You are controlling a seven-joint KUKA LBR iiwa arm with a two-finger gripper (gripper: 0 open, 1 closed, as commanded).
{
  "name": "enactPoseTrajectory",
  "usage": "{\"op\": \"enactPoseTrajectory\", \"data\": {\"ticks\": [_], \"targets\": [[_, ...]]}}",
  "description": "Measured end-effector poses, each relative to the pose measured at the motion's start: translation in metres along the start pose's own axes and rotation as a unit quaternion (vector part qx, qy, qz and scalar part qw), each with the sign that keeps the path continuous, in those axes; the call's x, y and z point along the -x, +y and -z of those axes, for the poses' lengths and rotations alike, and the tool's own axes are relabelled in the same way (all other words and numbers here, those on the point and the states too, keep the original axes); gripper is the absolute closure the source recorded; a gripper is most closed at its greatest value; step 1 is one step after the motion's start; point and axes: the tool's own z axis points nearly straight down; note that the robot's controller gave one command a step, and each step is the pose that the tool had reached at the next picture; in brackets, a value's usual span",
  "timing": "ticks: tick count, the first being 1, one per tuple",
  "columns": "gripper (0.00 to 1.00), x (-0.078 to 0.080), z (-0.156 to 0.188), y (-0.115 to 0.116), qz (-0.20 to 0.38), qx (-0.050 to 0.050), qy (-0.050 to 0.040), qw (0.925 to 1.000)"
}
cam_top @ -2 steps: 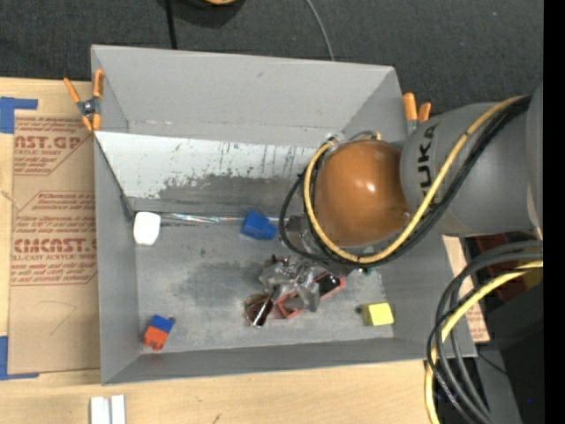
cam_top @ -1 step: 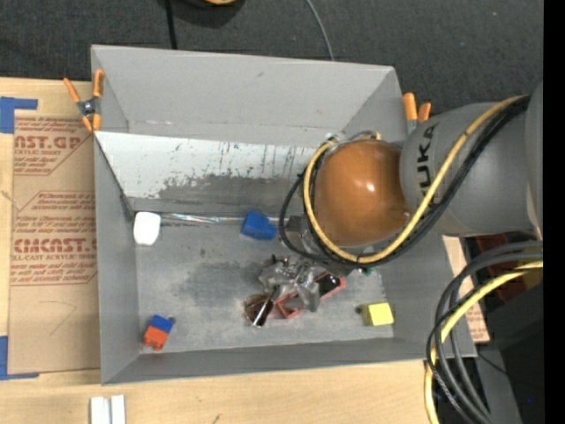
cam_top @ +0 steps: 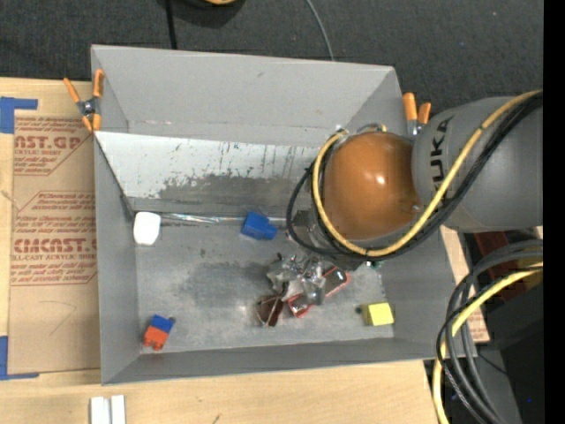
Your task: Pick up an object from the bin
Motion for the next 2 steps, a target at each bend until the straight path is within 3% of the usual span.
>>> {"op": "enactPoseTrajectory", "data": {"ticks": [2], "targets": [[1.00,0.0011,0.0162,-0.0035,-0.013,0.004,0.0017,0.9999]]}}
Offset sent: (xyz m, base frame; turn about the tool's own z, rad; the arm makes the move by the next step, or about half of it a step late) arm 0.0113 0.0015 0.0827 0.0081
